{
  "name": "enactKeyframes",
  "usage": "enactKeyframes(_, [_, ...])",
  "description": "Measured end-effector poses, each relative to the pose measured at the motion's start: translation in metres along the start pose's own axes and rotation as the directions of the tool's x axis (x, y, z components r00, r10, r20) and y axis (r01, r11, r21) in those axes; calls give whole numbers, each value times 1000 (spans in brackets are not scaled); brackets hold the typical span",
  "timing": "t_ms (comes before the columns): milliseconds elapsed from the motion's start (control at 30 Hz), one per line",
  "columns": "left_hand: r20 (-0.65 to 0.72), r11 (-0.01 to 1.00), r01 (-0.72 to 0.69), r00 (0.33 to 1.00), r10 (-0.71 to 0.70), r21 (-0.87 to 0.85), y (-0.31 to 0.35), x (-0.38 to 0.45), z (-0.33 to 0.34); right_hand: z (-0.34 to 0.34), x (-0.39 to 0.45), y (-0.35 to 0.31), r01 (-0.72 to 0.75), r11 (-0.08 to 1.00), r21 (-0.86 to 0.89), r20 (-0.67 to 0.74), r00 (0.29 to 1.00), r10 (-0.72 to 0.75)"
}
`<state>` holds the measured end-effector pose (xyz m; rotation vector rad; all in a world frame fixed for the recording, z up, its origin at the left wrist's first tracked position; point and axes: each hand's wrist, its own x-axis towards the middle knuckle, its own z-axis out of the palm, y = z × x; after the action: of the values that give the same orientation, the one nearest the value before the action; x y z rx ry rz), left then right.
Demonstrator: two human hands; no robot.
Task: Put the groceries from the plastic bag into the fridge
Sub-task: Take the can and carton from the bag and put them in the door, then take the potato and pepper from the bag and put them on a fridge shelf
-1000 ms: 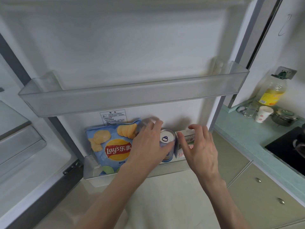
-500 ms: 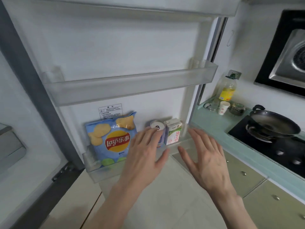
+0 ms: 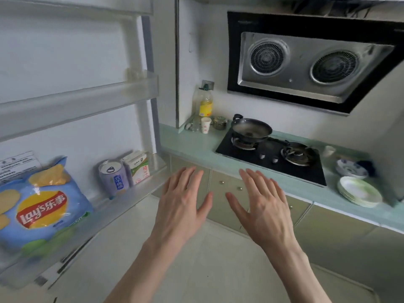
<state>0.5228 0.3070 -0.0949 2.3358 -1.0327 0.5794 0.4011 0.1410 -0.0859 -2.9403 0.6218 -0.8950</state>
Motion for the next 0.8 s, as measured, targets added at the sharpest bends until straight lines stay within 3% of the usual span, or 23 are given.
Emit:
enactKeyframes(300, [34, 963, -210, 975, 219, -170, 136, 47, 62, -60, -36, 131, -230, 966, -119, -89, 971, 220])
enactKeyframes(800, [48, 797, -445, 861, 506, -409, 414, 55, 168, -162, -159, 363, -550, 799, -241, -253, 831, 495])
